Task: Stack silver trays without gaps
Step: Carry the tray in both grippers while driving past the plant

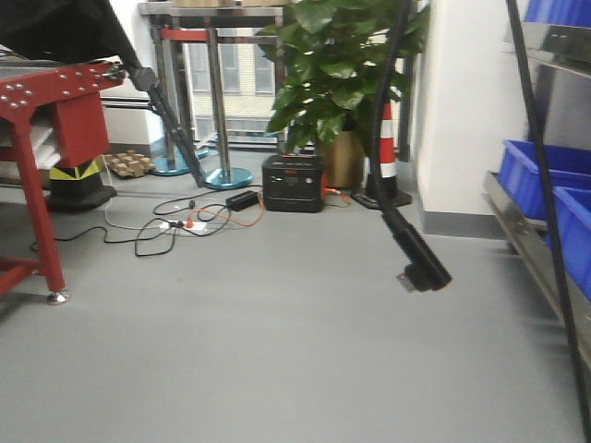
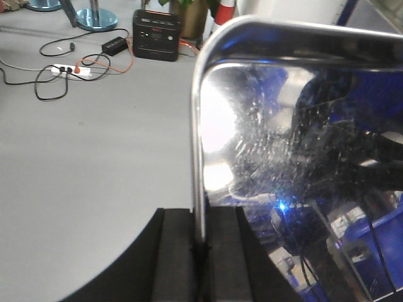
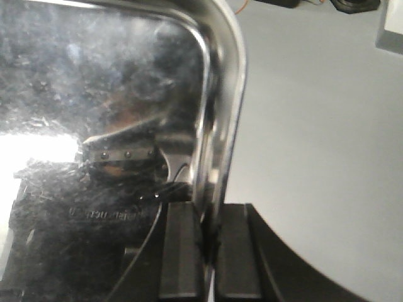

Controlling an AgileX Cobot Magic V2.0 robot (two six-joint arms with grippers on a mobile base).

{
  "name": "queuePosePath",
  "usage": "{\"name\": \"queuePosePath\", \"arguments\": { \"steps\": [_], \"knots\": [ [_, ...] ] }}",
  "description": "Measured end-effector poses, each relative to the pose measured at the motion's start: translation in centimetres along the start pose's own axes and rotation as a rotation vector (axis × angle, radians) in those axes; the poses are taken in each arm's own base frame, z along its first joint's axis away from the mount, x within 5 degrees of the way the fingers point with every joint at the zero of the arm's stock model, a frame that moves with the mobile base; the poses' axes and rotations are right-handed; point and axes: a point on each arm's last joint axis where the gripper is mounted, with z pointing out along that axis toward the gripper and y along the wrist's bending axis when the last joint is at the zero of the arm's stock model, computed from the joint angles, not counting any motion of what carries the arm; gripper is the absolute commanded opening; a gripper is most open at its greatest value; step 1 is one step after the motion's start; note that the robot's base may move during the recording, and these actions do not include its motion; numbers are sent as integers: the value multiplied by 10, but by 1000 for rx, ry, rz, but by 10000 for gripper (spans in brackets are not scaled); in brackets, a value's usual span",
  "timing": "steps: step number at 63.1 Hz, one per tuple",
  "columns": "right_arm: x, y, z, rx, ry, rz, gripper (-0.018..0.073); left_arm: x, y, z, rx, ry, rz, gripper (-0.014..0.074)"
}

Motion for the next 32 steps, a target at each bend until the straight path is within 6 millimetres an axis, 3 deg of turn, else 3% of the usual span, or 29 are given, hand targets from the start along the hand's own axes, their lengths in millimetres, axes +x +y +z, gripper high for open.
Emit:
{"name": "queuePosePath", "arguments": {
  "steps": [32],
  "knots": [
    [0, 0, 0, 0, 0, 0, -78, 0, 0, 0, 0, 0, 0, -17]
  ]
}}
